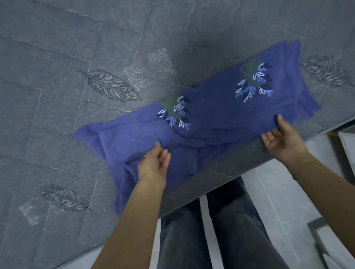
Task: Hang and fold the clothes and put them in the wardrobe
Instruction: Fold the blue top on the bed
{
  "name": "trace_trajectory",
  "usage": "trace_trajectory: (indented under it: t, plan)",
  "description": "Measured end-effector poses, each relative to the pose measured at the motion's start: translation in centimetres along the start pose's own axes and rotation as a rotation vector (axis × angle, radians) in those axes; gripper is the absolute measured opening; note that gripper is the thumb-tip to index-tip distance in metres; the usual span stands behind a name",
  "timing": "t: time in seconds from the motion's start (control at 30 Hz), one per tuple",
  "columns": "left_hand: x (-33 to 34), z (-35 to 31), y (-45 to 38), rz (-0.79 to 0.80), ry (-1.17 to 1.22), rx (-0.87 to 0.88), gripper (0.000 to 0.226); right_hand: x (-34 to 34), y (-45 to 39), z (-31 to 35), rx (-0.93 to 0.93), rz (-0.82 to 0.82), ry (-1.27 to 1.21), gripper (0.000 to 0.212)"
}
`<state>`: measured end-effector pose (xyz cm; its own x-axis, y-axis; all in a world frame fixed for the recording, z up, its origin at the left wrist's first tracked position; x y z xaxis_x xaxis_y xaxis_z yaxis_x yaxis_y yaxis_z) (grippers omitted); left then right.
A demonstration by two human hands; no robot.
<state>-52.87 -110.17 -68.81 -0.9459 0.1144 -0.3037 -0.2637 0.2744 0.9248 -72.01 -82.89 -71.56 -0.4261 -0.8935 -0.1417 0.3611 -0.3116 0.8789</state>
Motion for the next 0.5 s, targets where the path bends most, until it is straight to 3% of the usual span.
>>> trace_trajectory:
  t: [0.07, 0.13, 0.17, 0.23, 0.3, 0.33, 0.4, 0.5]
  plan:
    - [1.7, 2.2, 2.6, 0.114, -0.165, -0.029, 0.005, 0.0, -0.5, 1.0, 0.0, -0.014, -0.042, 0.031]
    - [4.3, 3.7, 5.1, 0.225, -0.381, 0.138, 0.008, 0.2, -1.0, 2.3, 0.001, -0.026, -0.079, 0.027]
    - [5.9, 3.9, 6.1, 0.277, -0.472, 0.338, 0.009, 0.3, -1.3, 3.0, 0.001, -0.028, -0.091, 0.023]
    - [9.3, 3.3, 7.8, 0.357, -0.674, 0.958, 0.009, 0.5, -1.9, 4.3, -0.022, -0.026, -0.064, 0.016]
    - [12.4, 2.5, 7.4, 0.234, -1.017, 1.591, 0.037, 0.4, -2.7, 5.5, -0.067, -0.052, 0.029, 0.012]
    - [13.4, 1.9, 6.2, 0.116, -1.188, 1.731, 0.051, 0.1, -3.0, 6.0, -0.086, -0.078, 0.081, 0.011]
    - [14.7, 0.6, 2.7, -0.054, -1.485, 1.755, 0.063, -0.8, -3.6, 6.8, -0.118, -0.128, 0.129, 0.011]
    - [15.1, -0.1, -1.2, -0.073, -1.697, 1.702, 0.065, -2.8, -4.5, 6.8, -0.124, -0.21, 0.146, 0.036]
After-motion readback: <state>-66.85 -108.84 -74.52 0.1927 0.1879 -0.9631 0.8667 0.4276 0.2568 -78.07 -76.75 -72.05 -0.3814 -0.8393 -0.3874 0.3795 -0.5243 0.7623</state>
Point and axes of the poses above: each hand's wrist, its own y-axis away from the middle knuckle, its own x-axis out of the palm, z = x × y, the point moved 5 cm from there along -y, towards the middle knuckle, and after that the axes turned 15 degrees about -z, right-handed, at the moved point
